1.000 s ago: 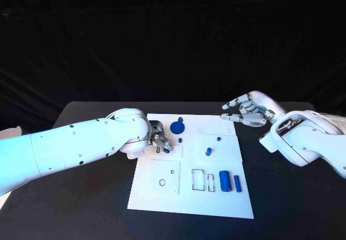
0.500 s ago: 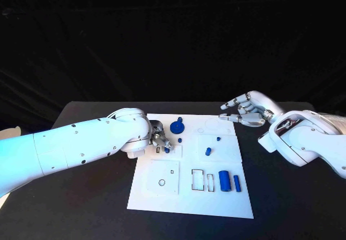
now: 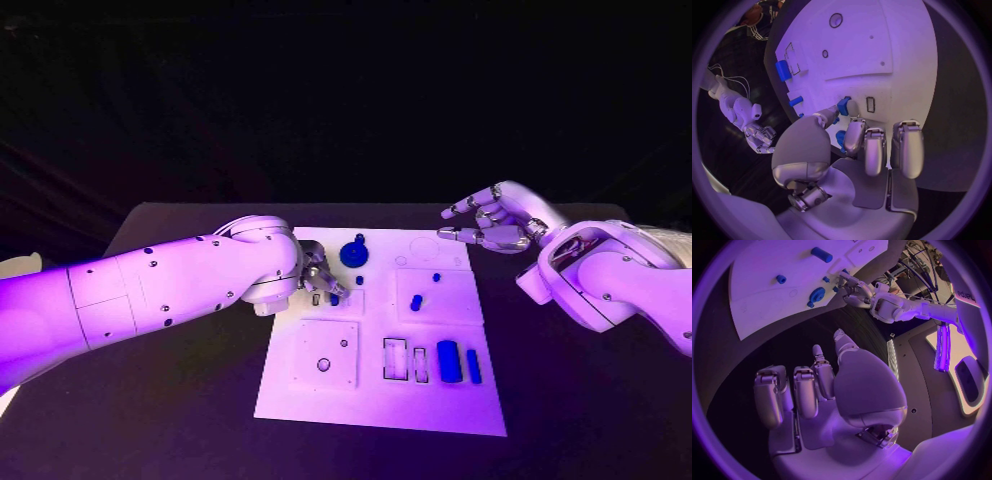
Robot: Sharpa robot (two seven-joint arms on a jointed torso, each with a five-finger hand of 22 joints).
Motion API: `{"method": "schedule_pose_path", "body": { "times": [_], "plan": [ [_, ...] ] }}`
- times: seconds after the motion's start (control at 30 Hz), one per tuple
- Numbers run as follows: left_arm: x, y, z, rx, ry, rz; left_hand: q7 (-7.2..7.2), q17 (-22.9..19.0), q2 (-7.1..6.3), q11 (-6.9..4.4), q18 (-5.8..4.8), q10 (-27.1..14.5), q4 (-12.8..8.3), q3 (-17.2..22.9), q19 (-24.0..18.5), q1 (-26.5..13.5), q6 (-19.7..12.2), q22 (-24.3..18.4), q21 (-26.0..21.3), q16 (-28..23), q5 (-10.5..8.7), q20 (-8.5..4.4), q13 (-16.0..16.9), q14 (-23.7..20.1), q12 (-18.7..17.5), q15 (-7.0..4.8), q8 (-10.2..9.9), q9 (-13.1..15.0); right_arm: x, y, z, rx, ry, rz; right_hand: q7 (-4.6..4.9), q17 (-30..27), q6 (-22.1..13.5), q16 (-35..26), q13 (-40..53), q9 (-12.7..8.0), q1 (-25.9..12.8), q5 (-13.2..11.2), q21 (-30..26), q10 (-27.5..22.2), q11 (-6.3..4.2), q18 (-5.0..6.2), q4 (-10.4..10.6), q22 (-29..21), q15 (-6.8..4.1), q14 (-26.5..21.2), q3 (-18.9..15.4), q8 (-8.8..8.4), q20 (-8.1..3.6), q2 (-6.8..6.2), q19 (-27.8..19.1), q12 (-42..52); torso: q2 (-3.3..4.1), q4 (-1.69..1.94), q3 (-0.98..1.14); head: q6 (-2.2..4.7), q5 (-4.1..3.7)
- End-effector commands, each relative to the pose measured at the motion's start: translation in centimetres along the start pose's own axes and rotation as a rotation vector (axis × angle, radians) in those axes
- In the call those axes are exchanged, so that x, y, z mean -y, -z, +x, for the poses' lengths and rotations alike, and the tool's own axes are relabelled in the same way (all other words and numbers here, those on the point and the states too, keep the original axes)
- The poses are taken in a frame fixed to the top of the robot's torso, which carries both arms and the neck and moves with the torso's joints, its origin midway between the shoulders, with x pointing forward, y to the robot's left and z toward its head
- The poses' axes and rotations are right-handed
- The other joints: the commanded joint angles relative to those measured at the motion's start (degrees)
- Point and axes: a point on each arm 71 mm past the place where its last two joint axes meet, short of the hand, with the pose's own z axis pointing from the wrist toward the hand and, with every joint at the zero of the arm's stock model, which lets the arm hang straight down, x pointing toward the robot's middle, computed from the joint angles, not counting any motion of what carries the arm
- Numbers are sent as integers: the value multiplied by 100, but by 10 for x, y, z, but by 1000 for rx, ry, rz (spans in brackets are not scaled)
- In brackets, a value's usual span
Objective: Assemble the parts on the task board
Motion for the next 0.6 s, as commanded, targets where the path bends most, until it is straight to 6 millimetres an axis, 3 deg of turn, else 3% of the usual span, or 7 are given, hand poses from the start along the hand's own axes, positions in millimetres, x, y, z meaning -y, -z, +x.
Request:
{"method": "schedule_pose_path", "body": {
  "times": [0.03, 0.4, 0.6],
  "plan": [
    [-9, -1, 6, -38, -18, -121, 18, 1508, -32, -30, -103, 16, 52, -181, 359, -22, 15, 982, 26, 18, -18, -43, 14, 603, 30, -43, 41, 2, -1, 0, 1, -6, 9, -7, -10, 1194, 23, -20, 690, 10, 1, 30, 24, -43, 4, -39, -1, 1507, 29, 512, -38, 14, 13, -6, 600, -39, 1, -1, -2, 2, -4],
    [-13, 1, 5, -27, -12, -121, -9, 1508, -23, -52, -111, 55, 245, -702, 377, 141, 40, 1018, 41, 18, -13, -55, 58, 603, 75, -56, 96, -21, 0, 0, 0, -6, 9, -6, -10, 1191, 24, -22, 689, 10, -6, 33, 24, -44, 4, -39, 7, 1507, 29, 512, -49, 14, 13, -8, 600, -39, 3, 7, -6, -2, -2],
    [-14, 4, 3, -7, 7, -114, -20, 1508, -6, -61, -115, 76, 481, -1148, 387, 207, 57, 1037, 48, 18, -19, -63, 75, 603, 93, -64, 130, -43, 1, 0, 0, -5, 10, -5, -10, 1188, 24, -24, 688, 10, -13, 35, 24, -44, 4, -39, 14, 1507, 29, 511, -58, 14, 13, -10, 600, -40, 1, 5, -5, 4, -4]
  ]
}}
